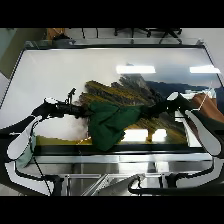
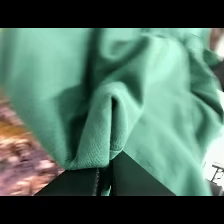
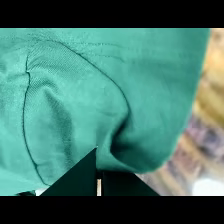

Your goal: Fold the shirts.

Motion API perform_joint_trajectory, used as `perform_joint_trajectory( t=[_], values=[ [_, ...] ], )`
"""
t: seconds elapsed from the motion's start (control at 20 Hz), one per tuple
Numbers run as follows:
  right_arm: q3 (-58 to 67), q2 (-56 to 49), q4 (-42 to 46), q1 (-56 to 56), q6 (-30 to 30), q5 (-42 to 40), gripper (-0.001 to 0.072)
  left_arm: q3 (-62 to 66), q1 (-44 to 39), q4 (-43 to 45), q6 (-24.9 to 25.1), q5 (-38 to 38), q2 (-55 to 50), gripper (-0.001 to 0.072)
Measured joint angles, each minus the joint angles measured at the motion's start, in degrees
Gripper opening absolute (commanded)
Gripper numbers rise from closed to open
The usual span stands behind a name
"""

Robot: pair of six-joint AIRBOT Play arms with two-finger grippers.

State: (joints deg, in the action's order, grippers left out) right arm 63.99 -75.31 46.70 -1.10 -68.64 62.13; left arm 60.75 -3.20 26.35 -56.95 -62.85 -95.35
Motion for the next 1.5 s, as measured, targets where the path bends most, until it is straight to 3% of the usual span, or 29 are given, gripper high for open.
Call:
perform_joint_trajectory(
  t=[0.2, 0.55, 0.9, 1.15, 1.35, 1.5],
  values=[
    [10.32, 4.79, -1.46, 1.84, 0.85, 3.85, 0.0016, 6.32, -0.24, 3.3, -2.89, -3.21, 8.04, 0.0012],
    [35.3, 18.49, -1.95, 5.05, 1.2, 8.04, 0.0016, 24.35, -0.46, 13.79, -12.13, -9.46, 28.17, 0.0013],
    [43.39, 32.35, 3.3, 5.51, 0.26, 8.48, 0.0016, 37.35, -0.46, 30.58, -19.63, -16.41, 44.35, 0.0016],
    [37.62, 33.42, 3.58, 5.51, -1.46, 11.82, 0.0015, 27.26, -0.46, 35.34, -21.53, -17.03, 49.44, 0.0016],
    [21.53, 32.92, 0.72, 5.38, -1.64, 12.83, 0.0015, 11.23, -0.55, 34.27, -21.7, -14.21, 48.41, 0.0016],
    [6.56, 32.37, 0.59, 5.35, -0.72, 9.14, 0.0015, 0.46, -0.52, 34.21, -20.41, -10.23, 44.3, 0.0016]
  ],
)
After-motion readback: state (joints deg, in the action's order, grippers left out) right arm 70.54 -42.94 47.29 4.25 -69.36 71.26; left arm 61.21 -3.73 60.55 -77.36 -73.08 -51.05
